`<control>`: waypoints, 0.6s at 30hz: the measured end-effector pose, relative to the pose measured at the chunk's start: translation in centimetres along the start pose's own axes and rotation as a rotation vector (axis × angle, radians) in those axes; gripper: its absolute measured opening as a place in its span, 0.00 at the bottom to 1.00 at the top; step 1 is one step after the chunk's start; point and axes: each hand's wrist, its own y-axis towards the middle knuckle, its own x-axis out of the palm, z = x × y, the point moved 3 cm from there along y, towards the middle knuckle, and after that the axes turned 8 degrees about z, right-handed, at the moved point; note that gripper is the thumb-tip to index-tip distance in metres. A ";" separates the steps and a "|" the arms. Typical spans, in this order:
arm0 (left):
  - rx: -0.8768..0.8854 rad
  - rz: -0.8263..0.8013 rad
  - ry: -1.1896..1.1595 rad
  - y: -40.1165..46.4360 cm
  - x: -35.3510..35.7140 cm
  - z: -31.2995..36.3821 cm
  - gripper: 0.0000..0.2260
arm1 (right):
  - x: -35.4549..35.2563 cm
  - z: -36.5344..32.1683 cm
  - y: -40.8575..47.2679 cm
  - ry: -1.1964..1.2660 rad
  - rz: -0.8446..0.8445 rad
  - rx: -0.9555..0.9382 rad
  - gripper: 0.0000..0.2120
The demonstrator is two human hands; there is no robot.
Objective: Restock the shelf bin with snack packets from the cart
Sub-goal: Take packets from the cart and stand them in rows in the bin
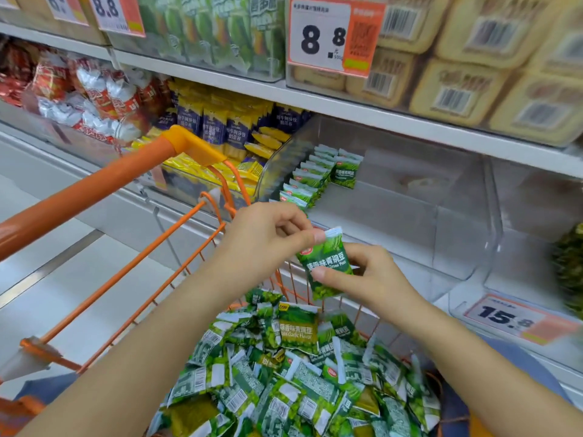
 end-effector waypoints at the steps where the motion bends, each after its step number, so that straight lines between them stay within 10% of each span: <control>1: 0.031 0.048 0.033 0.7 0.4 -0.3 0.11 | -0.6 -0.1 0.5 0.023 0.030 0.035 0.12; 11: 0.231 -0.003 0.647 5.9 5.2 -5.5 0.31 | -8.3 3.9 11.9 0.034 0.567 0.368 0.06; 18: 0.245 0.107 0.638 5.8 5.8 -5.9 0.24 | -9.2 9.6 20.0 -0.235 0.481 0.569 0.11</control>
